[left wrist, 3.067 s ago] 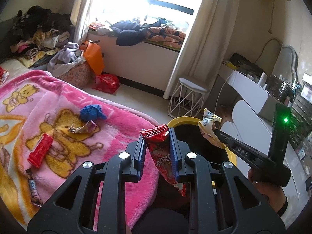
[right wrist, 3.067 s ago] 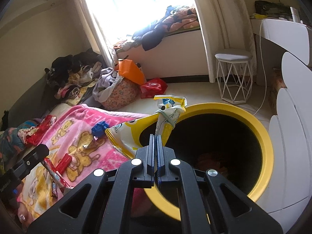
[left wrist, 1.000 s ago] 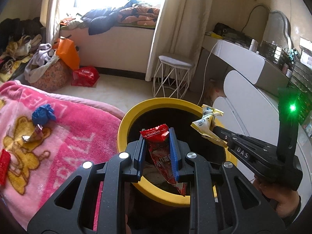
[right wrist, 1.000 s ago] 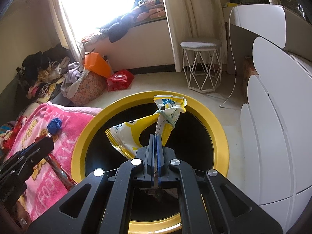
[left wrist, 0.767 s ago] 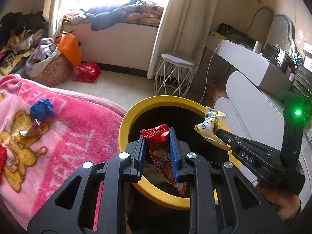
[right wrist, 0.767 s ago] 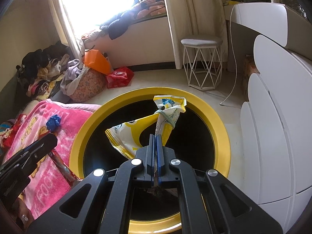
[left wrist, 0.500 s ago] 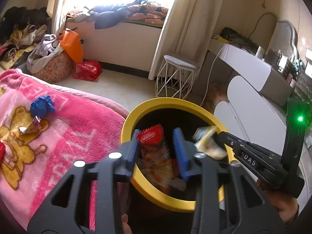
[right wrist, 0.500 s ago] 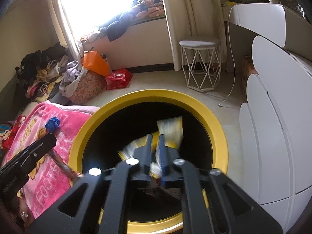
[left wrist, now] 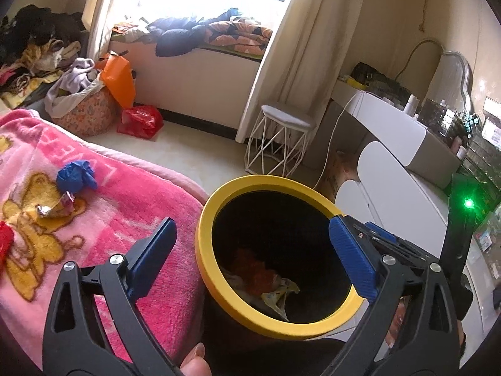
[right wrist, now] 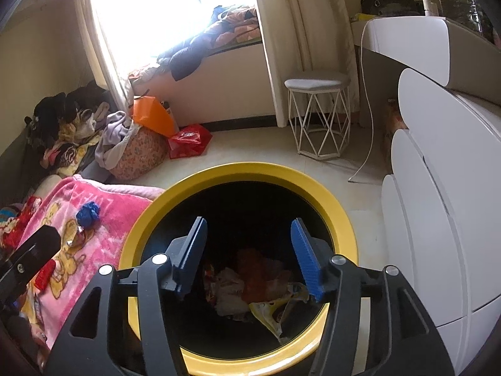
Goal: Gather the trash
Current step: 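Move both open tools from the bin back over the blanket trash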
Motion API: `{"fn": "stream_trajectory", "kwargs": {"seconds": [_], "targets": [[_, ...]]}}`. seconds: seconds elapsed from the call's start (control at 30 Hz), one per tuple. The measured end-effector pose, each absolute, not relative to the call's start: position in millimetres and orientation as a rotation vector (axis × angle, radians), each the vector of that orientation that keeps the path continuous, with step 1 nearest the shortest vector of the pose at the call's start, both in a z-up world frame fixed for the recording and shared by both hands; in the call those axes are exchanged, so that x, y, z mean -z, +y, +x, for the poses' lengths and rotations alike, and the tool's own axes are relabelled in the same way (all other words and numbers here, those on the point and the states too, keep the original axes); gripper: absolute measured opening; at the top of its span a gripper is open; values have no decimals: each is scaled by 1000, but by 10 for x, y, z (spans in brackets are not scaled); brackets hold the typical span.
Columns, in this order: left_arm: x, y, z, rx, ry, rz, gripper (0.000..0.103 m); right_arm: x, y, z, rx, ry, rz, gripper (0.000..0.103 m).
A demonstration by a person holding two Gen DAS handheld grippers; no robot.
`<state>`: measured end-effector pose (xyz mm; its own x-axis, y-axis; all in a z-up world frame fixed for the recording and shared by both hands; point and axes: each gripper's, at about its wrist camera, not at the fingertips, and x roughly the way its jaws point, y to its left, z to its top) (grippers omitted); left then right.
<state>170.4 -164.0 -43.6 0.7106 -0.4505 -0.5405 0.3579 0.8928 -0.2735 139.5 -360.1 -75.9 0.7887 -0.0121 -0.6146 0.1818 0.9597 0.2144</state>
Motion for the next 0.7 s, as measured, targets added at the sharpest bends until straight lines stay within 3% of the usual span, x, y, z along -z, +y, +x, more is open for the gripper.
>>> {"fn": "stream_trajectory", "kwargs": {"seconds": [0.7], "targets": [[173, -1052, 1412, 316, 546, -141, 92, 413, -3227, 1223, 19, 546, 207, 65]]}}
